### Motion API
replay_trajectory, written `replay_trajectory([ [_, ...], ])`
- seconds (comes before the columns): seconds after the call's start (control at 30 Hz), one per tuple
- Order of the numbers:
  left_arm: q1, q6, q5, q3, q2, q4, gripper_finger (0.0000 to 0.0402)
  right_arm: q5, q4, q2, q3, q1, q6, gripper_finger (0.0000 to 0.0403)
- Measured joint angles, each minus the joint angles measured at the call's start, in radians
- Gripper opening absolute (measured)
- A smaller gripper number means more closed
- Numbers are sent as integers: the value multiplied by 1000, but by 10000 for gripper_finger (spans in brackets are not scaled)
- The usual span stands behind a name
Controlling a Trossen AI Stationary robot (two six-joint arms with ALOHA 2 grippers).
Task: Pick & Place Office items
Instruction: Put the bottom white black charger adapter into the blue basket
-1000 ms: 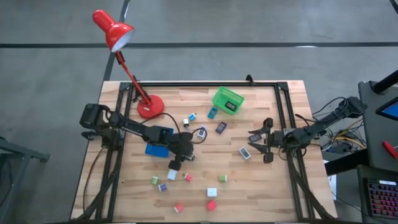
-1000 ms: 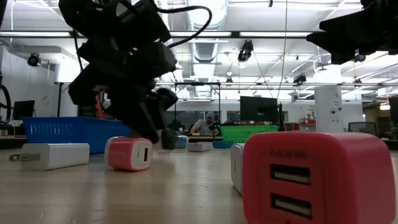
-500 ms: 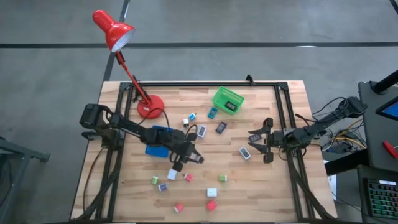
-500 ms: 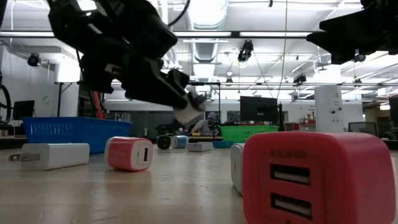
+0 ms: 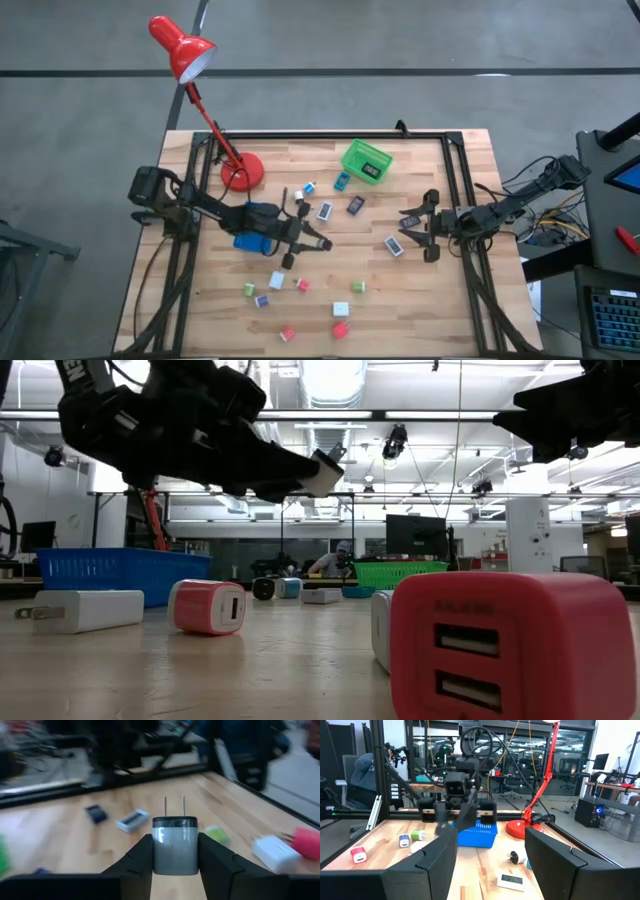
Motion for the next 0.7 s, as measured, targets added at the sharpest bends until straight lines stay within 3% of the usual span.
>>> replay_trajectory([
  [0.37,25,-70,-45,-159,0,423,120,0,-1,0,-1,0,0,223],
  [0.7,46,-100,-44,-205,0,434,120,0,-3,0,-2,0,8,223],
])
